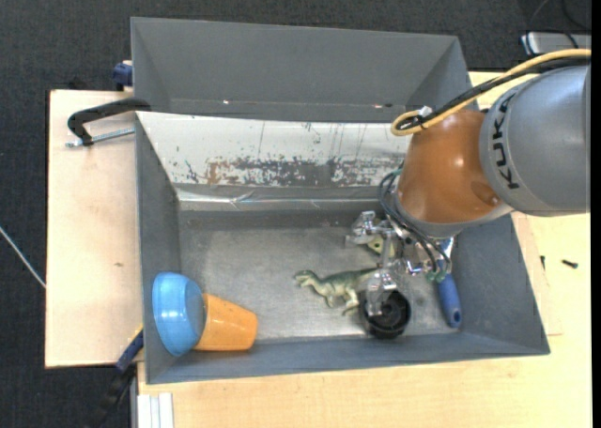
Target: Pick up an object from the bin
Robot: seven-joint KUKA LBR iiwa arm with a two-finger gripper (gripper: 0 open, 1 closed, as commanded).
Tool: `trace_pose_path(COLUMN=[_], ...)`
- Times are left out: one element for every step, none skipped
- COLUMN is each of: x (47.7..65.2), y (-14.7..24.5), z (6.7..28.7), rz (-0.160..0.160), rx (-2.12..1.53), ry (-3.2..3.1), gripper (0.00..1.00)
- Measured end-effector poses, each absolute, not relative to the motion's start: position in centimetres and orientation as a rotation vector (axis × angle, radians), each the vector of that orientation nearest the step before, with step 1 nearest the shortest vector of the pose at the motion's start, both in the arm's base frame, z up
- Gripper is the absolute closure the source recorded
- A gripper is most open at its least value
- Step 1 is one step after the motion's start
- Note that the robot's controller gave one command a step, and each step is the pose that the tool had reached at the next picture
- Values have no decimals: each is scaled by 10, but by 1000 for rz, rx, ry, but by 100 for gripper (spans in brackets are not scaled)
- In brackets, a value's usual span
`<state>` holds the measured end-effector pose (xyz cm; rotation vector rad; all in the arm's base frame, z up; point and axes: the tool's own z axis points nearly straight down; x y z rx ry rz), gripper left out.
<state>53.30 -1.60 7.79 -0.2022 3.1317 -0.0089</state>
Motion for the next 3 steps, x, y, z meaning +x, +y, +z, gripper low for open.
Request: trace_pose_path(x=[529, 536, 528], y=[-15, -13, -13], z=[78, 78, 77], rz=[-3, -2, 0], rx=[-203, -199, -205], ry=[3149, 3114, 3155], gripper=[100, 0, 100])
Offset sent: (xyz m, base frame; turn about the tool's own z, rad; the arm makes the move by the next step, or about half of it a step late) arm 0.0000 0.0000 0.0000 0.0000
